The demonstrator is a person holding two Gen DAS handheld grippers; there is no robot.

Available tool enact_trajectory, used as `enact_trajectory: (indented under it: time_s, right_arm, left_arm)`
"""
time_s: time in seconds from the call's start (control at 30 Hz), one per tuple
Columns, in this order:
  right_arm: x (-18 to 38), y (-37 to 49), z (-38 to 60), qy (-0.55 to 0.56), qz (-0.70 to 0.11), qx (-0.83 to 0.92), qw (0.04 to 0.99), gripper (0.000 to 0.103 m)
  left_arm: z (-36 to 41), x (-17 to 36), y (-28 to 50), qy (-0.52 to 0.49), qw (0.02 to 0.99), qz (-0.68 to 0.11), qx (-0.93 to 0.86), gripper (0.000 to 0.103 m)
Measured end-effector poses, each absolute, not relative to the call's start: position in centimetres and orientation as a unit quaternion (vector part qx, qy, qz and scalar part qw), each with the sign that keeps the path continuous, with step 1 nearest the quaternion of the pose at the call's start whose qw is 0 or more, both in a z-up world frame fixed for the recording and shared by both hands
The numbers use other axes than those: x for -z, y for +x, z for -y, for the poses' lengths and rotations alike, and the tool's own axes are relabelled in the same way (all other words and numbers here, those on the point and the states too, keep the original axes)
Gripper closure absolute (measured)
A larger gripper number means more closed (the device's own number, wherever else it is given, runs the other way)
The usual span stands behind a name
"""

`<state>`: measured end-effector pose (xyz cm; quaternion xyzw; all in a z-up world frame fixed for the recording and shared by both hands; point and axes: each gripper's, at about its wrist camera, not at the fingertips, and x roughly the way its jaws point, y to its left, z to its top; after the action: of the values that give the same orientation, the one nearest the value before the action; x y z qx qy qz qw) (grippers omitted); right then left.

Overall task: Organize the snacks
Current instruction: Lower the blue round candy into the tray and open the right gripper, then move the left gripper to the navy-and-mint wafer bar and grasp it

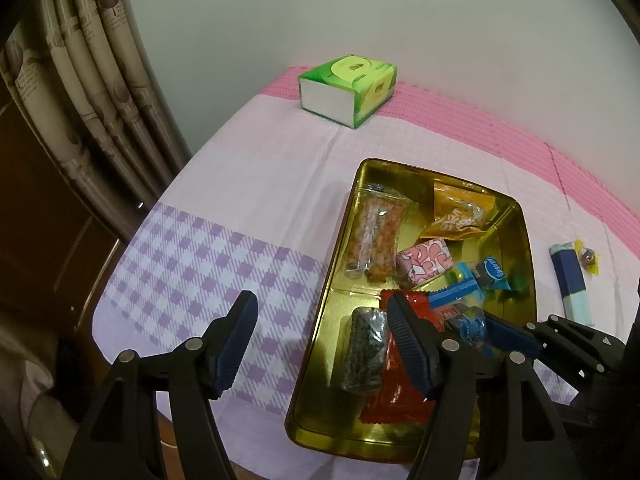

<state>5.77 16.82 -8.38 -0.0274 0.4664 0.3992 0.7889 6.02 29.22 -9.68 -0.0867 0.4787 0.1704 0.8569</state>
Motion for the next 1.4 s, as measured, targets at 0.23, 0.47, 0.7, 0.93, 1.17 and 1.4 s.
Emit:
enact_trajectory:
  time_s: [0.23,0.47,0.7,0.93,1.17,1.4]
  right_arm:
    - [8.5,6.1,-17.4,-0.026,-0.467,-0.4,0.788,0.074]
    - [8.2,6.1,-17.4,-0.01,-0.461,-0.404,0.79,0.062]
    - [7.4,5.0,-14.4,-0.001,-0.441,-0.382,0.812,0.058]
    - [7.1,2.5,-3.8,0.021,-0.416,-0.29,0.862,0.052]
    - [8.6,2.2,8.7,0.003,-0.425,-0.13,0.896,0.049]
    - [11.2,3.8,17.9,0.004,-0.443,-0.031,0.896,0.045]
  left_arm:
    - [-30.0,9.7,6.0,-0.097,0.853,-0.48,-0.18,0.033]
    - [-30.5,10.0,6.0,-0.108,0.849,-0.483,-0.185,0.033]
    - [-30.2,10.0,6.1,-0.104,0.85,-0.484,-0.179,0.033]
    - [-28.1,9.5,6.1,-0.073,0.859,-0.484,-0.151,0.033]
    - [-23.8,8.6,5.9,-0.101,0.85,-0.516,-0.039,0.033]
    - [-16.3,7.3,8.7,-0.092,0.836,-0.539,0.047,0.033]
